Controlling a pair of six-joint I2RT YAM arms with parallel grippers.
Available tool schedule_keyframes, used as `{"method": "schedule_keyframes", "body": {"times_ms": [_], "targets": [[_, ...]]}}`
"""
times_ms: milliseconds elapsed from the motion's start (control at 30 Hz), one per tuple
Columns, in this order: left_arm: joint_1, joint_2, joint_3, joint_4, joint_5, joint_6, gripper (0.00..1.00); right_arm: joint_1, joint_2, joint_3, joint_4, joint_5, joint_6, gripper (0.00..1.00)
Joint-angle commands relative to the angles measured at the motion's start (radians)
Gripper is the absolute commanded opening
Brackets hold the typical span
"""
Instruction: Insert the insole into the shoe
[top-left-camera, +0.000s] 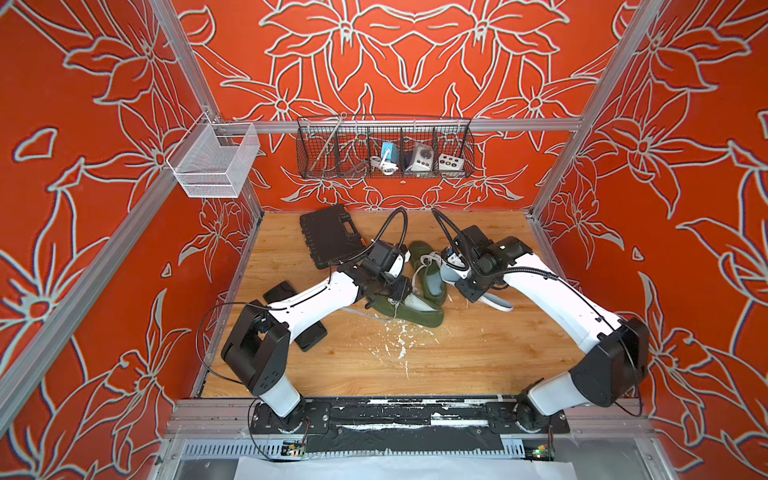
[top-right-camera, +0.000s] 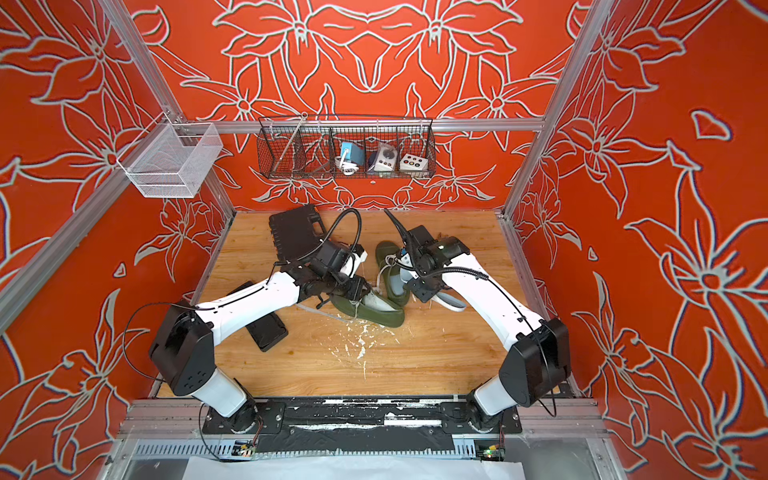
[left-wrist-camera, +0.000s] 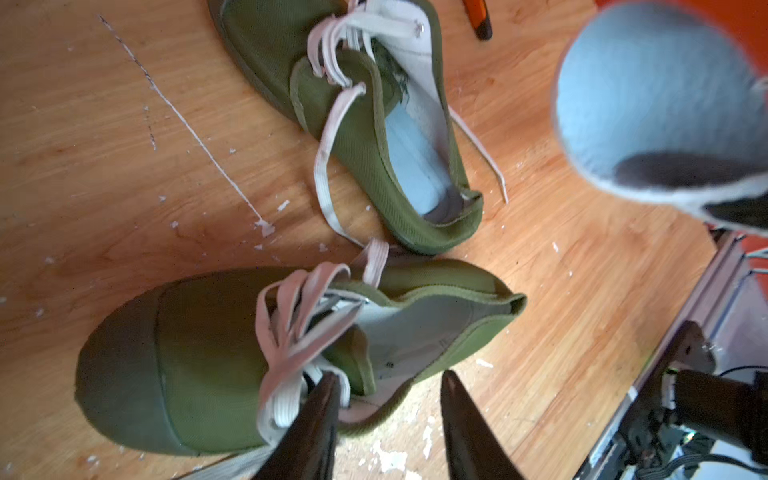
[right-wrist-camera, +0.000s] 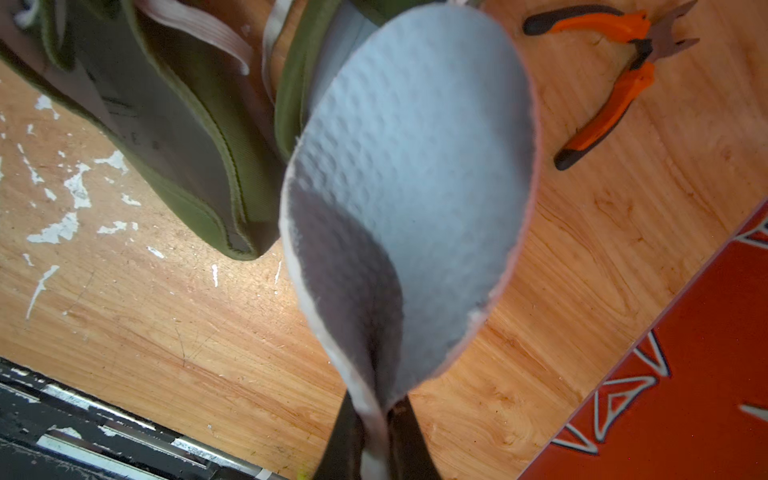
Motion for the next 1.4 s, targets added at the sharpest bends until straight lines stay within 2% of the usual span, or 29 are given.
{"method": "schedule_keyframes", "body": {"times_ms": [0, 233, 567, 733, 900, 1067, 1167, 1367], "targets": [[-0.026, 0.041, 0.04, -0.113, -0.158, 0.068, 0.43, -0.009, -0.035, -0.01, -0.022, 0.005, 0.014, 0.07], [-0.056, 0.091, 0.062, -0.103, -0.175, 0.043, 0.45, -0.013, -0.037, -0.015, -0.018, -0.015, 0.014, 0.06], [-0.067, 0.157, 0.103, -0.105, -0.183, 0.016, 0.42, -0.013, -0.032, -0.018, -0.017, -0.03, 0.012, 0.06], [-0.069, 0.172, 0.121, -0.121, -0.226, -0.008, 0.31, -0.012, -0.034, -0.019, -0.018, -0.032, 0.01, 0.06], [-0.068, 0.168, 0.142, -0.137, -0.226, -0.004, 0.12, -0.012, -0.037, -0.026, -0.019, -0.06, -0.01, 0.05], [-0.046, 0.158, 0.153, -0.146, -0.133, -0.009, 0.0, -0.007, -0.052, -0.042, -0.03, -0.099, -0.049, 0.05], [-0.014, 0.157, 0.152, -0.135, -0.035, -0.03, 0.0, 0.032, -0.052, -0.052, -0.047, -0.098, -0.077, 0.04], [0.076, 0.113, 0.079, -0.021, 0.225, -0.096, 0.0, 0.117, -0.044, -0.058, -0.075, 0.021, -0.121, 0.02]]}}
